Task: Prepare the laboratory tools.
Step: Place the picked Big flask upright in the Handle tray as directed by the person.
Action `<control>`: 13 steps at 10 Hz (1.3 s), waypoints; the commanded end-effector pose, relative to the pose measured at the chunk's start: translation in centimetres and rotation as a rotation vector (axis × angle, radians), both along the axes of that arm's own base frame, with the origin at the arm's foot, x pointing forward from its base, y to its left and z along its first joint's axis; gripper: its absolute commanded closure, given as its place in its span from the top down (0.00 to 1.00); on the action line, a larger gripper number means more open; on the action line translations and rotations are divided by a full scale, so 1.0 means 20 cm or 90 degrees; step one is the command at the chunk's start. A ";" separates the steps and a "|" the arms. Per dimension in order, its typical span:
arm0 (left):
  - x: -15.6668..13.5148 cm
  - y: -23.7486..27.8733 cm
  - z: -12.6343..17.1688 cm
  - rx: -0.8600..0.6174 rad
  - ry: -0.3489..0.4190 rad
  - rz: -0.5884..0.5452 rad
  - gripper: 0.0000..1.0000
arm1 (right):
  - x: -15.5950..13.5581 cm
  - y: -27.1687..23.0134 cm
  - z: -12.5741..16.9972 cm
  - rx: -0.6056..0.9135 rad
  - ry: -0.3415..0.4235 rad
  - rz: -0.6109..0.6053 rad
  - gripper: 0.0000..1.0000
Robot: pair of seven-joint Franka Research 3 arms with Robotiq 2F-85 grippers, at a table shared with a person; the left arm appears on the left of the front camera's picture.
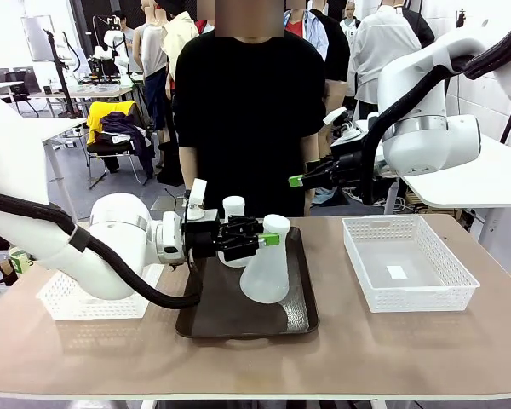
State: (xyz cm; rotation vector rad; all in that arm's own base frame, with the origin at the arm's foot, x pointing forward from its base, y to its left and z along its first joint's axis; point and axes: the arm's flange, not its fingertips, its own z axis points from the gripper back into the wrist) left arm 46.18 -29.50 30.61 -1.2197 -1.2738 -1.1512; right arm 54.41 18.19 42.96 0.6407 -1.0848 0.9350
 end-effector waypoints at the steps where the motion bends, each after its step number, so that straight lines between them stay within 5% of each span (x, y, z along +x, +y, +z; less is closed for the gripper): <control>1: 0.05 -0.04 -0.06 -0.012 -0.027 0.044 0.00 | 0.02 0.01 0.01 -0.007 0.005 0.004 1.00; 3: 0.05 -0.04 -0.12 0.004 -0.007 0.054 0.00 | 0.02 0.01 0.01 -0.007 0.005 0.004 1.00; 4: 0.04 -0.03 -0.13 0.008 -0.005 0.055 0.11 | 0.02 0.01 0.01 -0.007 0.005 0.004 1.00; 8: 0.04 0.03 -0.14 0.041 -0.008 0.052 0.91 | 0.02 0.01 0.01 -0.007 0.005 0.004 1.00; 9: 0.03 0.05 -0.14 0.063 -0.004 0.043 1.00 | 0.02 0.01 0.01 -0.007 0.005 0.004 1.00; 13: 0.02 0.14 -0.08 0.127 -0.020 0.038 1.00 | 0.02 0.01 0.01 -0.007 0.005 0.004 1.00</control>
